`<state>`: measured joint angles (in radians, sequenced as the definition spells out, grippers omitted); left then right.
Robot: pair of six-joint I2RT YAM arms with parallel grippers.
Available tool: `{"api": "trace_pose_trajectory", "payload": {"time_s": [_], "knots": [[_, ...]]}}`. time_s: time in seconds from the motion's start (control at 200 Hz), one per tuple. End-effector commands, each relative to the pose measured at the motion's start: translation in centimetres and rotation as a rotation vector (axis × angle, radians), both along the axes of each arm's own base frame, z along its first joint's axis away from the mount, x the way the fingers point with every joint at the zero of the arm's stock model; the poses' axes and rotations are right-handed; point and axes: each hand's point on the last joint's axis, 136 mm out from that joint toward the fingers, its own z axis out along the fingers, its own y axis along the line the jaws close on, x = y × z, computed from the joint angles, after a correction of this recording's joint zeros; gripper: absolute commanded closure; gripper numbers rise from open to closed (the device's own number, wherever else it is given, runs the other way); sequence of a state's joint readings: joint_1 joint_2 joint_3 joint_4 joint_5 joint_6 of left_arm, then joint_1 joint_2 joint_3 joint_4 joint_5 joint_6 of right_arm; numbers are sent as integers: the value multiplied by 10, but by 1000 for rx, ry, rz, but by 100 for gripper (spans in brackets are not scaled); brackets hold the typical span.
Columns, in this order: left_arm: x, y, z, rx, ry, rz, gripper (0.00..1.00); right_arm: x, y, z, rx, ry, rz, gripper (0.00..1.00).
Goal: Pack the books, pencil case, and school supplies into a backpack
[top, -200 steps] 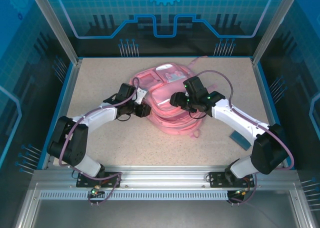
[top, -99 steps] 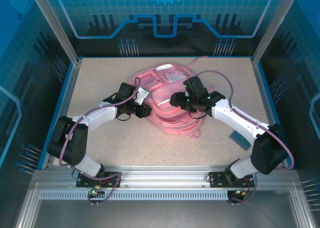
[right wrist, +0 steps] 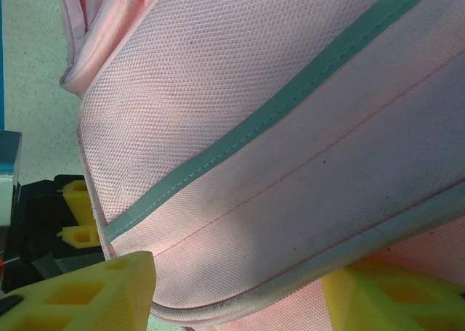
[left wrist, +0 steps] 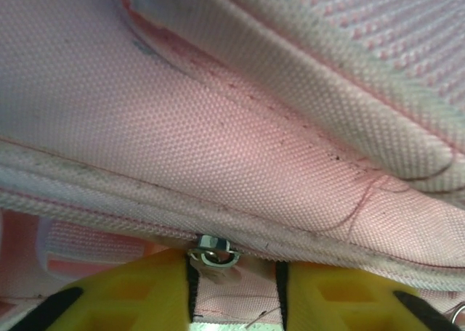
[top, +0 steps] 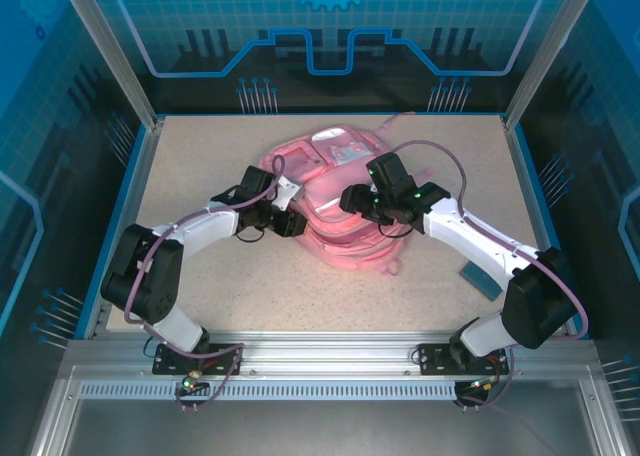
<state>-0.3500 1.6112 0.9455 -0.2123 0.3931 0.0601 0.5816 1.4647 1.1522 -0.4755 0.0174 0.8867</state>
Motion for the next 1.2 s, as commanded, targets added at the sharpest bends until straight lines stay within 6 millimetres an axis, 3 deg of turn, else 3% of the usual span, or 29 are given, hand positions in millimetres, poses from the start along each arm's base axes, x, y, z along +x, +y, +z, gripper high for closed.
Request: {"api": "trace_pose_trajectory", "payload": {"time_s": [0.0, 0.165, 0.36, 0.785, 1.196], "knots": [[24, 3, 11, 21, -71, 63, 74, 2, 0, 8, 14, -10, -2, 37], [30, 11, 16, 46, -120, 106, 90, 3, -2, 9, 12, -12, -5, 37], [19, 11, 21, 36, -108, 84, 99, 3, -2, 6, 4, -9, -5, 37], [-19, 5, 29, -51, -67, 45, 100, 9, 10, -14, 37, 48, -7, 39], [-55, -29, 29, -106, -49, -74, 96, 27, 25, -13, 90, 19, -26, 44]]}}
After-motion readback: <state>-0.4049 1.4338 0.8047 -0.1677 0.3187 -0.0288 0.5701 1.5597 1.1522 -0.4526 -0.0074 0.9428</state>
